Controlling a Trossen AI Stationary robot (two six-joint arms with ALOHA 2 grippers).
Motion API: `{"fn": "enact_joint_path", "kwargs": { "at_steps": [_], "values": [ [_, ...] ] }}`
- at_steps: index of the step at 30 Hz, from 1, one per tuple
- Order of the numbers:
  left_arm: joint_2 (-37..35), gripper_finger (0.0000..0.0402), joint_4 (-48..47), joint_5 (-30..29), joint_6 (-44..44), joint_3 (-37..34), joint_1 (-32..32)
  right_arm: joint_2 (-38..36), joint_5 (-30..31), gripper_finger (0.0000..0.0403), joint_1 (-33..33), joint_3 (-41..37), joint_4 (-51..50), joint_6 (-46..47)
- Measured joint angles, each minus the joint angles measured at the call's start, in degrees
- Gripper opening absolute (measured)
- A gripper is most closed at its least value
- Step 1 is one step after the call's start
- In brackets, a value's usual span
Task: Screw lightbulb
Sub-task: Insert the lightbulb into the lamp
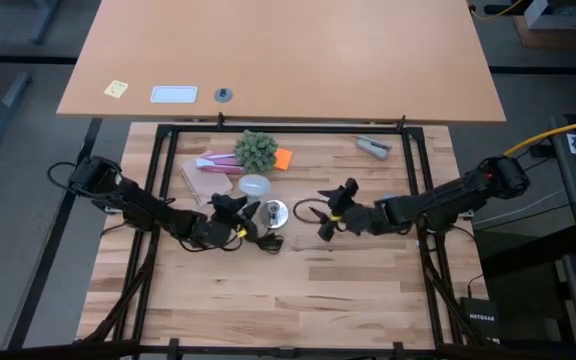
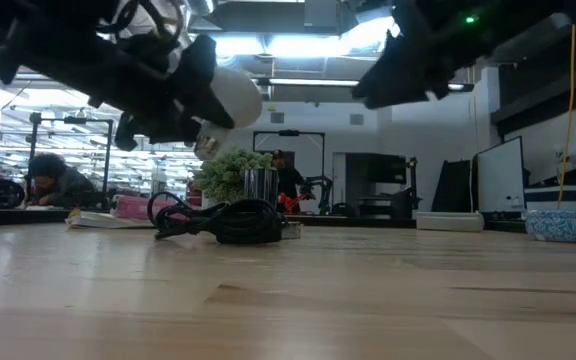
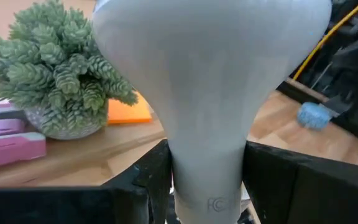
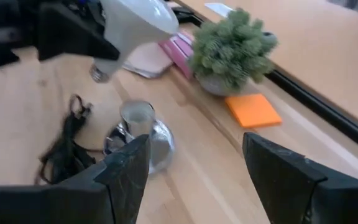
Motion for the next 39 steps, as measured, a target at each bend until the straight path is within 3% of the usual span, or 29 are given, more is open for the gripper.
{"fn": "enact_joint_path", "kwargs": {
  "at_steps": [7,15,31,39],
  "values": [
    [0.28,0.015,12.9,2.66,10.48,-4.27,0.63,0.01,-14.0,0.0259,-9.08,0.0,7.01,-1.57],
    [0.28,0.015,20.08,14.95,21.39,-4.29,4.79,1.86,-21.85,0.0259,-15.43,-0.02,11.79,-1.49],
    [0.33,0.015,21.28,33.76,22.23,-4.2,14.3,9.74,-20.37,0.0259,-16.59,-0.02,26.9,-1.53],
    [0.33,0.015,21.01,36.13,22.07,-4.2,15.9,9.93,-20.41,0.0259,-16.56,-0.02,28.98,-1.55]
  ]
}}
